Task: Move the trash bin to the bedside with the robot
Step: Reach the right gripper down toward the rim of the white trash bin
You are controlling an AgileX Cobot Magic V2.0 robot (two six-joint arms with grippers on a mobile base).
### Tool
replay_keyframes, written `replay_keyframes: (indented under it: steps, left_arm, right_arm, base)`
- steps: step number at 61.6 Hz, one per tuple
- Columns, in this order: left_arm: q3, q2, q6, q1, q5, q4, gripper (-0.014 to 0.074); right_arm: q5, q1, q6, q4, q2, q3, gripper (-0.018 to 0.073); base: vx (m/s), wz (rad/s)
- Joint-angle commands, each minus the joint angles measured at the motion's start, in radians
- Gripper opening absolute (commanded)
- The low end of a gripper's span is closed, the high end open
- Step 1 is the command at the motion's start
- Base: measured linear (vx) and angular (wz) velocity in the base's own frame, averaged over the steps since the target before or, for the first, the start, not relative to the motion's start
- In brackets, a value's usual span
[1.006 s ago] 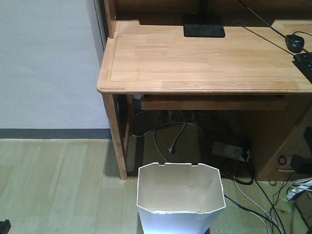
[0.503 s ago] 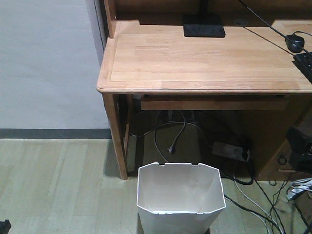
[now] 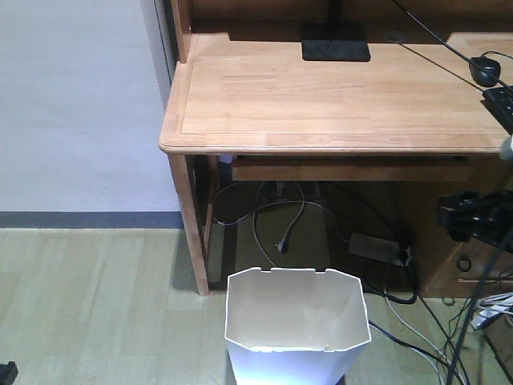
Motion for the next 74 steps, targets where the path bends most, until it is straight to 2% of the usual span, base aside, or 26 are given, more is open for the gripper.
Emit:
replay_keyframes:
  steps: [1,14,36,52,66,74]
  left_arm:
    - [0.018,-0.020,-0.005,0.000,-0.069,0.000,-0.0007]
    - [0.018,-0.020,-0.005,0.000,-0.069,0.000,-0.0007]
    - [0.018,-0.020,-0.005,0.000,-0.069,0.000,-0.0007]
    - [0.018,-0.020,-0.005,0.000,-0.069,0.000,-0.0007]
    - [0.018,-0.020,-0.005,0.000,-0.069,0.000,-0.0007]
    - [0.018,-0.020,-0.005,0.000,-0.069,0.000,-0.0007]
  right_arm:
    - [-0.066,-0.001,-0.011,-0.001,0.103,-0.065,0.0580]
    - [-0.057,-0.001,-0.036,0.003,0.366,-0.147,0.0578]
    - [-0.048,-0.001,-0.153,0.045,0.792,-0.293,0.0576]
    - [-0.049,-0.006,-0.334,0.143,1.056,-0.446,0.0575]
    - [-0.006,-0.084,-0.432,0.219,1.262,-0.589,0.0575]
    - [0.005,-0.092,-0.506,0.236,1.339,-0.642,0.0575]
  base:
    - [0.00,0.00]
    - [0.00,0.00]
    - [0.00,0.00]
    - [0.00,0.00]
    - [0.00,0.00]
    - [0.00,0.00]
